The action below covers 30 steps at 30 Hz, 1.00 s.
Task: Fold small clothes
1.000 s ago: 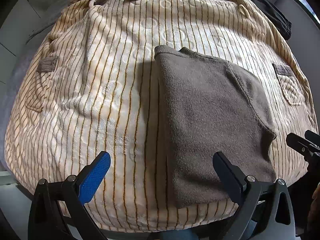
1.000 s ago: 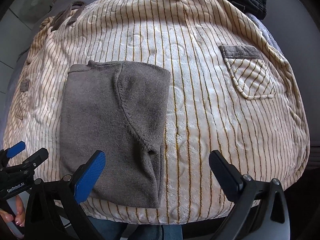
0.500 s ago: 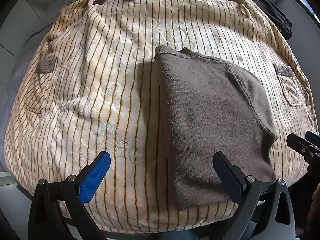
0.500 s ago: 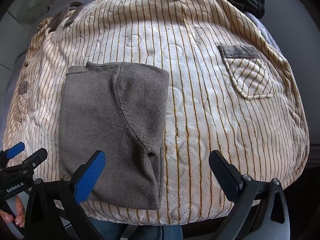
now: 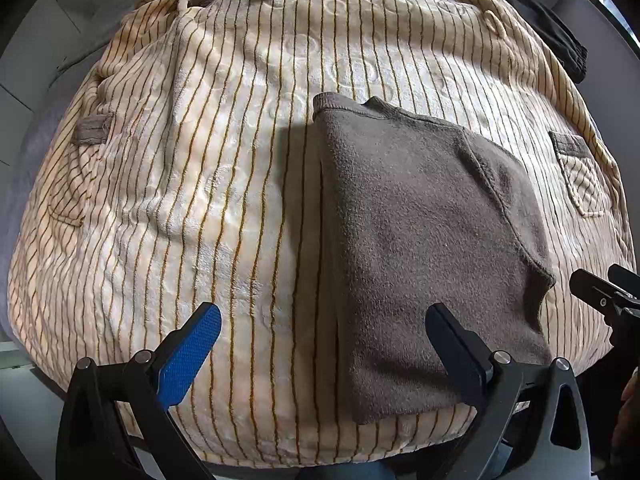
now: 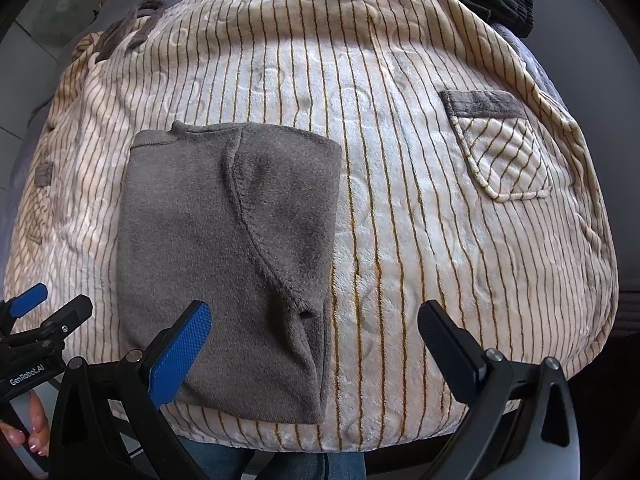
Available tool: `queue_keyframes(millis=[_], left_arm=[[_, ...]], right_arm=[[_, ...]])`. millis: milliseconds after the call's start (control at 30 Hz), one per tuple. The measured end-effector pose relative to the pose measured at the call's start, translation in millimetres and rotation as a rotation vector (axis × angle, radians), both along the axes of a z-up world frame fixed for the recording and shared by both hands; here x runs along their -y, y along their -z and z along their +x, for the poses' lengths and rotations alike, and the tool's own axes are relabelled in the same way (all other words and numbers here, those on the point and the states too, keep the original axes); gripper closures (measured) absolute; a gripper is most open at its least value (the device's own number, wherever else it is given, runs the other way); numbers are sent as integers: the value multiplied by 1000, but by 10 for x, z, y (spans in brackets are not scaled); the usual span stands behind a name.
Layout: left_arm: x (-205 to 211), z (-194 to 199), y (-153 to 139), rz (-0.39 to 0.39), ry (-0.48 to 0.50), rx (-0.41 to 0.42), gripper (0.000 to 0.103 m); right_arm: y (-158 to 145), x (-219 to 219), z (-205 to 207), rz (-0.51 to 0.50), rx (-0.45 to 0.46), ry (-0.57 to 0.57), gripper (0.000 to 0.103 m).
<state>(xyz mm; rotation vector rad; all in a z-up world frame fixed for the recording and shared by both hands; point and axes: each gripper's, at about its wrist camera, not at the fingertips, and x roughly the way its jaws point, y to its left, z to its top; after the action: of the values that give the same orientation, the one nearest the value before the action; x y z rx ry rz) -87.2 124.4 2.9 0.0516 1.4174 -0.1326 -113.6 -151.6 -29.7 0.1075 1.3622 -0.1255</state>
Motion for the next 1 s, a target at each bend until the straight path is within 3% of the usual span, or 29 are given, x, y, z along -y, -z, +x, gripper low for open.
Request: queue_keyframes(millis=[1000], left_arm=[[-5,2,9,18,-2,2,1]], right_arm=[[16,14,17,-2,-8,3,0]])
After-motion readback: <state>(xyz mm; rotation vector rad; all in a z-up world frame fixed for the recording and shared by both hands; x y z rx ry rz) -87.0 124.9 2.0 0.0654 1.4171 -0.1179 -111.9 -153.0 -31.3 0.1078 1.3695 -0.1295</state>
